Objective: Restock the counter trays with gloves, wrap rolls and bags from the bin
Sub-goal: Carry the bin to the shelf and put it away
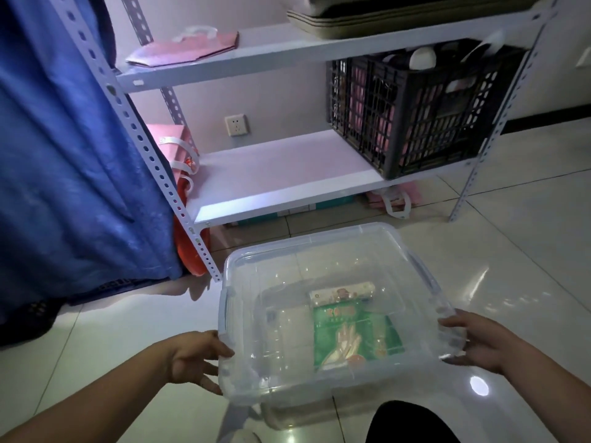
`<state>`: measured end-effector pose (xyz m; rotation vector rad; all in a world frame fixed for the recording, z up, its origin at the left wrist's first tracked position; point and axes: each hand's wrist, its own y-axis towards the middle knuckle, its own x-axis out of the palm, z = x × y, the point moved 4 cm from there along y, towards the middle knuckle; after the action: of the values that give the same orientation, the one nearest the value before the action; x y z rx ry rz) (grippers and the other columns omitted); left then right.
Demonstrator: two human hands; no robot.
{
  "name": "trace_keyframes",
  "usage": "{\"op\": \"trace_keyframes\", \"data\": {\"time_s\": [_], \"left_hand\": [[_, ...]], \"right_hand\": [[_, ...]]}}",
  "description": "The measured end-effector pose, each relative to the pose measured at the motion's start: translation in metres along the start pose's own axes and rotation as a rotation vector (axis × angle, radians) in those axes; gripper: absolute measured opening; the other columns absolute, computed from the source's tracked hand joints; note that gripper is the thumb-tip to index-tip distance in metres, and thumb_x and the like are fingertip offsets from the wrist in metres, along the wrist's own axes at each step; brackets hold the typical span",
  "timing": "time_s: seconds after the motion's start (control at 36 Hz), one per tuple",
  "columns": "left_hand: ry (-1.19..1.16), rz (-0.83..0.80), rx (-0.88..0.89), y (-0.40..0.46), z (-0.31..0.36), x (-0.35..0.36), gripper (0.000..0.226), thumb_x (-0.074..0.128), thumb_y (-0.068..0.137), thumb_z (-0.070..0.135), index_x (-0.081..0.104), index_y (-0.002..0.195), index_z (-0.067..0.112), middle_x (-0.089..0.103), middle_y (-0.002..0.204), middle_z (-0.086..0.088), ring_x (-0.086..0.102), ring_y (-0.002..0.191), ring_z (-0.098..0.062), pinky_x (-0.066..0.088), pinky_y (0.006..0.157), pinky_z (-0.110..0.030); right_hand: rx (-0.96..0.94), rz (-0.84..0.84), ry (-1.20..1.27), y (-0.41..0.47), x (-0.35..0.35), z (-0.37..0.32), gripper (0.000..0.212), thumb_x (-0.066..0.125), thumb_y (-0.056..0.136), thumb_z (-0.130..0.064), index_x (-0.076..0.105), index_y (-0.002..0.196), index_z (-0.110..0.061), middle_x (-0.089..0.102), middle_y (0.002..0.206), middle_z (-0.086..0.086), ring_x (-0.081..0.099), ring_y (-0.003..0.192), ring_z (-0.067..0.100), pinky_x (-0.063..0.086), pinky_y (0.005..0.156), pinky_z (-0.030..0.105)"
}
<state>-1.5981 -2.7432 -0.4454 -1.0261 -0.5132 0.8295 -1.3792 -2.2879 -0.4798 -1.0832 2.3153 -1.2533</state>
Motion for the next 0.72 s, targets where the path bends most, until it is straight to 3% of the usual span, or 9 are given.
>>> {"op": "trace_keyframes", "data": {"time_s": [0.08, 0.17, 0.28, 0.36, 0.47, 0.56, 0.67, 0.72], "left_hand": [[-0.175, -0.087, 0.076, -0.009, 0.017, 0.001, 0.051, 0.072, 0.08, 0.001, 0.059, 0.128, 0.011, 0.059, 0.126, -0.027, 0.064, 0.103, -0.053, 0.046, 0.086, -0.074], [-0.353, -0.148, 0.148, -0.023, 0.037, 0.004, 0.055, 0.074, 0.081, 0.006, 0.055, 0.133, 0.006, 0.054, 0.136, -0.03, 0.056, 0.117, -0.055, 0.04, 0.088, -0.078], [-0.393, -0.179, 0.234, -0.05, 0.056, 0.009, 0.056, 0.073, 0.083, 0.01, 0.054, 0.135, 0.009, 0.054, 0.138, -0.028, 0.053, 0.121, -0.055, 0.036, 0.09, -0.08], [-0.414, -0.181, 0.323, -0.075, 0.064, 0.0, 0.063, 0.081, 0.075, 0.009, 0.059, 0.133, 0.013, 0.057, 0.136, -0.025, 0.053, 0.121, -0.054, 0.036, 0.091, -0.079], [-0.434, -0.25, 0.476, -0.111, 0.084, -0.013, 0.049, 0.073, 0.084, 0.014, 0.061, 0.132, 0.017, 0.057, 0.137, -0.021, 0.053, 0.122, -0.053, 0.036, 0.094, -0.077], [-0.447, -0.222, 0.552, -0.135, 0.105, -0.027, 0.051, 0.074, 0.081, 0.019, 0.062, 0.13, 0.016, 0.06, 0.135, -0.02, 0.055, 0.12, -0.052, 0.04, 0.093, -0.074], [-0.498, -0.093, 0.62, -0.153, 0.142, -0.042, 0.057, 0.076, 0.075, 0.02, 0.062, 0.13, 0.012, 0.064, 0.129, -0.022, 0.061, 0.115, -0.047, 0.044, 0.092, -0.071], [-0.498, -0.041, 0.667, -0.153, 0.16, -0.044, 0.06, 0.07, 0.077, 0.02, 0.058, 0.135, 0.011, 0.064, 0.13, -0.02, 0.064, 0.111, -0.043, 0.044, 0.092, -0.072]], "right_hand": [[-0.038, -0.147, 0.096, -0.009, 0.0, -0.02, 0.037, 0.064, 0.076, -0.007, 0.059, 0.109, -0.022, 0.059, 0.105, 0.009, 0.055, 0.09, 0.037, 0.039, 0.091, 0.074], [-0.049, -0.168, 0.133, -0.022, 0.002, -0.04, 0.032, 0.068, 0.073, -0.02, 0.063, 0.105, -0.023, 0.058, 0.106, 0.008, 0.05, 0.087, 0.033, 0.034, 0.086, 0.082], [-0.1, -0.227, 0.135, -0.038, 0.005, -0.055, 0.043, 0.07, 0.069, -0.026, 0.066, 0.112, -0.024, 0.063, 0.111, 0.009, 0.054, 0.099, 0.035, 0.033, 0.088, 0.081], [-0.188, -0.295, 0.162, -0.049, 0.009, -0.07, 0.053, 0.071, 0.069, -0.026, 0.065, 0.12, -0.015, 0.066, 0.121, 0.013, 0.053, 0.115, 0.038, 0.032, 0.091, 0.08], [-0.35, -0.429, 0.189, -0.072, 0.023, -0.102, 0.062, 0.067, 0.076, -0.027, 0.055, 0.135, -0.013, 0.061, 0.135, 0.009, 0.049, 0.129, 0.034, 0.038, 0.092, 0.076], [-0.511, -0.506, 0.183, -0.093, 0.045, -0.137, 0.052, 0.062, 0.084, -0.025, 0.055, 0.135, -0.019, 0.061, 0.135, 0.008, 0.053, 0.127, 0.033, 0.041, 0.092, 0.075], [-0.612, -0.538, 0.173, -0.114, 0.08, -0.186, 0.058, 0.075, 0.071, -0.024, 0.06, 0.127, -0.018, 0.066, 0.12, 0.012, 0.066, 0.107, 0.03, 0.05, 0.087, 0.066], [-0.632, -0.512, 0.169, -0.119, 0.097, -0.207, 0.066, 0.073, 0.072, -0.025, 0.053, 0.135, -0.021, 0.063, 0.126, 0.008, 0.06, 0.116, 0.03, 0.045, 0.095, 0.067]]}}
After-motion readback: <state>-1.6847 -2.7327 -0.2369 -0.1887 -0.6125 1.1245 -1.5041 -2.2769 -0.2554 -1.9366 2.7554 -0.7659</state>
